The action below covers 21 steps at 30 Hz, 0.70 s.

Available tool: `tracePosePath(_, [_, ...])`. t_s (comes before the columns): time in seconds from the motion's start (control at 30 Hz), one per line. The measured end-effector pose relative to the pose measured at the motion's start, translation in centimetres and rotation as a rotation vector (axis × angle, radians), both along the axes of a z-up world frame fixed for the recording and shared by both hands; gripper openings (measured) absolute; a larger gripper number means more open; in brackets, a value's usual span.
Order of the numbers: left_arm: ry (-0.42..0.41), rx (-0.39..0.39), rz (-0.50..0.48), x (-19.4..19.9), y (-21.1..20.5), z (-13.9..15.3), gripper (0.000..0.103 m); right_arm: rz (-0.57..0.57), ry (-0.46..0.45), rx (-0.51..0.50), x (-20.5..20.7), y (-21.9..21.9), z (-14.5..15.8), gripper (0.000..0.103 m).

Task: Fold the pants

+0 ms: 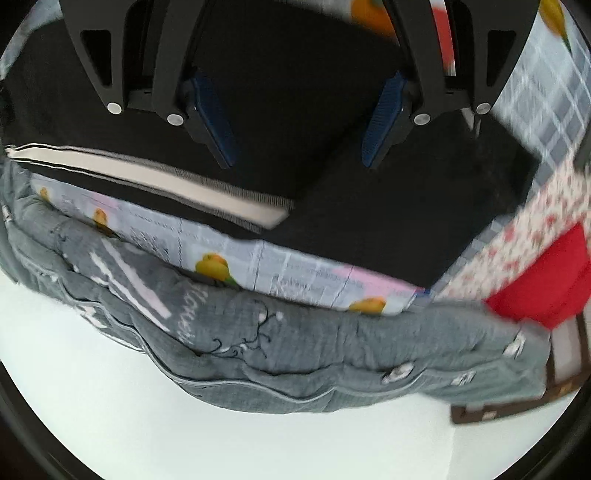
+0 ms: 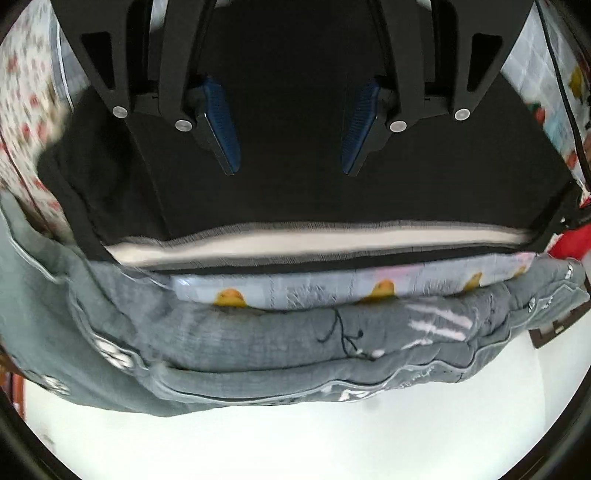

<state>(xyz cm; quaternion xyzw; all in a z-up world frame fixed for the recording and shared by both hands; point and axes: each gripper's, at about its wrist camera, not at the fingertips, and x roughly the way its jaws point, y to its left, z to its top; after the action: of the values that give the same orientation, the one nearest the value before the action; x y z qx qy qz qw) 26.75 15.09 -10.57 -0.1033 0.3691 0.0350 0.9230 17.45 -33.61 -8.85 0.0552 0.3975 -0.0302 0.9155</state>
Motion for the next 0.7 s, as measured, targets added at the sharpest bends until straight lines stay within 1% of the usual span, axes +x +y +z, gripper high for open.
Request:
tracePosePath(0.07, [0.021, -0.053, -0.004, -2.2, 0.6, -0.7, 0.069, -0.026, 0.011, 0.035, -2.6, -0.8, -0.3, 0.057])
tracePosePath(0.17, [0.054, -0.118, 0.003, -5.0, 1.5, -2.2, 0.069, -0.090, 0.039, 0.060, -5.4, -2.5, -1.0, 0.058])
tracePosePath(0.23, [0.080, -0.195, 0.011, -6.9, 2.2, -3.6, 0.069, -0.115, 0.061, 0.099, -6.6, -3.7, -1.7, 0.058])
tracePosePath(0.3, [0.092, -0.298, 0.016, -8.4, 2.9, -5.3, 0.068, -0.134, 0.090, 0.144, -7.2, -5.0, -2.6, 0.058])
tracePosePath(0.37, [0.060, -0.342, 0.016, -9.1, 3.3, -5.9, 0.068, -0.152, 0.097, 0.188, -7.4, -5.9, -3.1, 0.058])
tracePosePath(0.47, [0.067, -0.363, 0.021, -8.2, 3.6, -6.1, 0.068, -0.178, 0.075, 0.292, -6.7, -7.3, -3.3, 0.058])
tracePosePath(0.53, [0.077, -0.396, 0.042, -6.8, 4.2, -6.4, 0.067, -0.185, 0.083, 0.318, -5.6, -7.5, -3.8, 0.058])
tracePosePath(0.63, [0.081, -0.467, 0.086, -4.9, 5.4, -7.1, 0.066, -0.191, 0.111, 0.299, -3.4, -7.2, -4.4, 0.058])
tracePosePath(0.7, [0.077, -0.484, 0.102, -3.7, 5.8, -7.3, 0.066, -0.192, 0.127, 0.272, -1.9, -6.9, -4.7, 0.054])
